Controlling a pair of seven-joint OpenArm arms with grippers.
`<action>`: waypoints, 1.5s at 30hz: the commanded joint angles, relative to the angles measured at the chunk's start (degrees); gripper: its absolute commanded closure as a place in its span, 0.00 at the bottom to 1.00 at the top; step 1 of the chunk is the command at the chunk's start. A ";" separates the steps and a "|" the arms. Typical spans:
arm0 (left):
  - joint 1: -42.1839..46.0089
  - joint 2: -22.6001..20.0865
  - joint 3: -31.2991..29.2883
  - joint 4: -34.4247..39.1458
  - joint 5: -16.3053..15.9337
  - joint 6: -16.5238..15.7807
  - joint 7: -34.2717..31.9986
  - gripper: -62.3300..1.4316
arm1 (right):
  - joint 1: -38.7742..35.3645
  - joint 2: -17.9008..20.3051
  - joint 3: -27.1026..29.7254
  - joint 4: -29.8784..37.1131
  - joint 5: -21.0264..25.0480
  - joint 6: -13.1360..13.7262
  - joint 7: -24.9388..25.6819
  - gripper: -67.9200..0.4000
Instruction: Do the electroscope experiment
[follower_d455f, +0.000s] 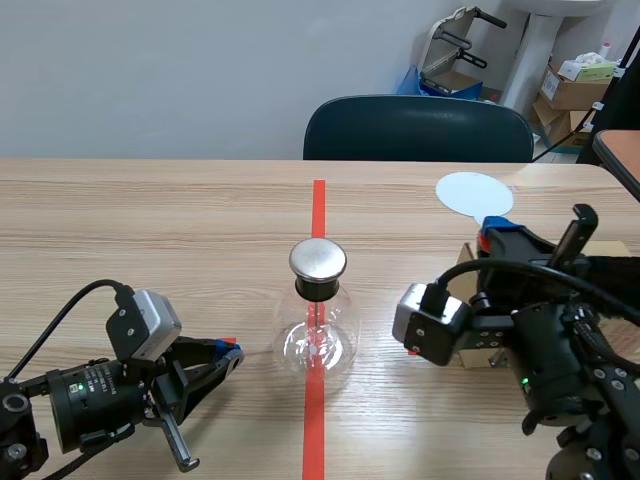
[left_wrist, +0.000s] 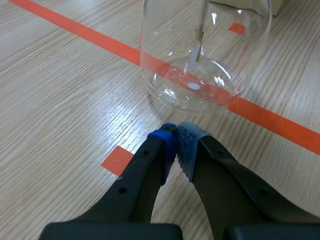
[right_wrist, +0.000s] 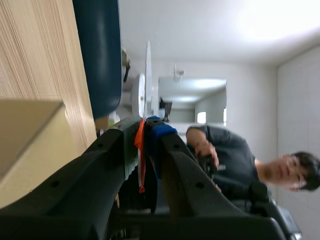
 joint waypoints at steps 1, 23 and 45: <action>-0.17 0.31 0.07 1.25 -0.57 -0.11 -0.79 0.93 | 0.63 0.76 0.85 0.68 0.00 -0.63 2.32 0.97; -0.15 0.31 0.07 1.25 -0.57 -0.11 -0.79 0.93 | 0.63 0.76 1.33 0.68 0.00 -0.63 33.86 0.97; -0.15 0.31 0.07 1.25 -0.57 -0.11 -0.81 0.93 | 0.63 0.76 1.33 0.68 0.00 -0.63 35.87 0.97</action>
